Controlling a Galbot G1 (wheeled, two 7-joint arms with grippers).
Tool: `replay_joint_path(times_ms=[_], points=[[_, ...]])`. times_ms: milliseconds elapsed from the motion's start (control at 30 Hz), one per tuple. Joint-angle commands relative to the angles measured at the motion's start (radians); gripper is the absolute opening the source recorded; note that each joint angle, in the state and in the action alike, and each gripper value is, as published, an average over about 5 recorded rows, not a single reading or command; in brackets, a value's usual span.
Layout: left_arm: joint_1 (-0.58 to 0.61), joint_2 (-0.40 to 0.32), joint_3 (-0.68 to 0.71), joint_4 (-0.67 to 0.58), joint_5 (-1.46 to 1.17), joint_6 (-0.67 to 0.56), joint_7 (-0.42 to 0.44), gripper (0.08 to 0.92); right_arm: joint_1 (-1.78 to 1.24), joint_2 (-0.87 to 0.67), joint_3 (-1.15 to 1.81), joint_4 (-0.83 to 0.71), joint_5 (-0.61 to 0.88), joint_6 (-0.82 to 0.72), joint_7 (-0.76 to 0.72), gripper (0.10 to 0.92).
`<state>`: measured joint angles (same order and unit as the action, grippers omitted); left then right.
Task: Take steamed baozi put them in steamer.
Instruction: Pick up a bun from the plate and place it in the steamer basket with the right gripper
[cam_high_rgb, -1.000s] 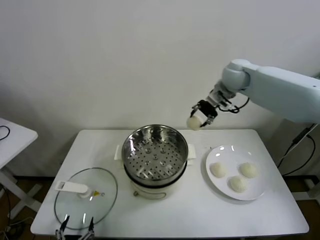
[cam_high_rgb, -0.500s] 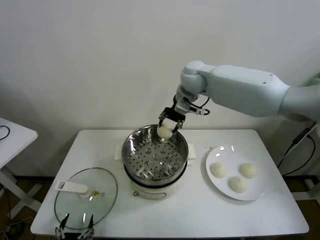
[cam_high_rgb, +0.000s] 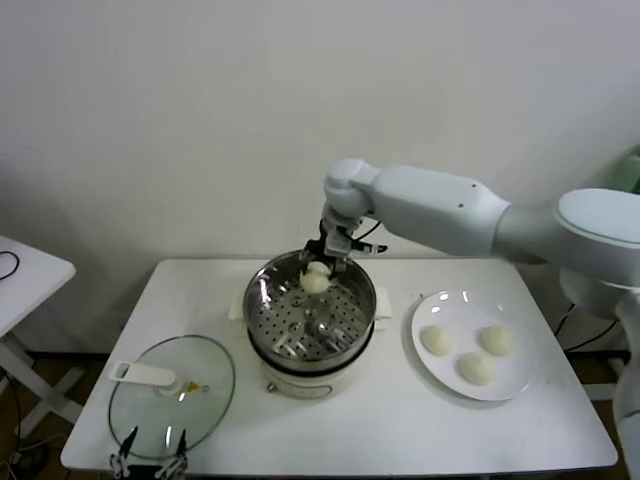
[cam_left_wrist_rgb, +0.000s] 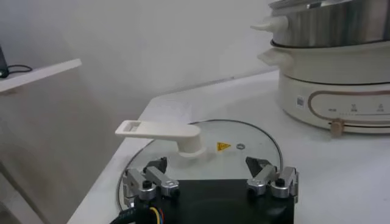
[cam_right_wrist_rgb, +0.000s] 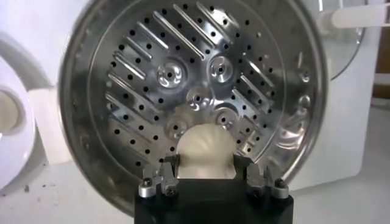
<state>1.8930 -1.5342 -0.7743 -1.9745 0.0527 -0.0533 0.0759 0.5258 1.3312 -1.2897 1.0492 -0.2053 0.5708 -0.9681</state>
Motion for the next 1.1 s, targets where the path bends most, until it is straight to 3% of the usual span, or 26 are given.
replay_joint_path(times_ms=[33, 633, 733, 933, 1100], points=[[-0.001, 0.001, 0.000, 0.005, 0.002, -0.002, -0.001, 0.823, -0.064, 0.043, 0.035, -0.107, -0.083, 0.017, 0.028, 0.611], [-0.008, 0.000, 0.001, 0.010, 0.006, -0.003, -0.004, 0.823, -0.084, 0.074, 0.041, -0.158, -0.038, 0.020, 0.027, 0.613], [-0.006, 0.000, 0.001, 0.008, 0.007, -0.001, -0.004, 0.823, -0.078, 0.069, 0.037, -0.149, -0.012, 0.020, 0.027, 0.647], [-0.003, -0.001, 0.001, 0.002, 0.011, 0.000, -0.006, 0.823, -0.039, 0.039, 0.029, -0.116, 0.051, 0.014, 0.026, 0.792], [0.001, -0.002, 0.003, -0.006, 0.015, 0.001, -0.007, 0.823, 0.070, -0.030, -0.056, -0.052, 0.261, -0.075, 0.002, 0.822]])
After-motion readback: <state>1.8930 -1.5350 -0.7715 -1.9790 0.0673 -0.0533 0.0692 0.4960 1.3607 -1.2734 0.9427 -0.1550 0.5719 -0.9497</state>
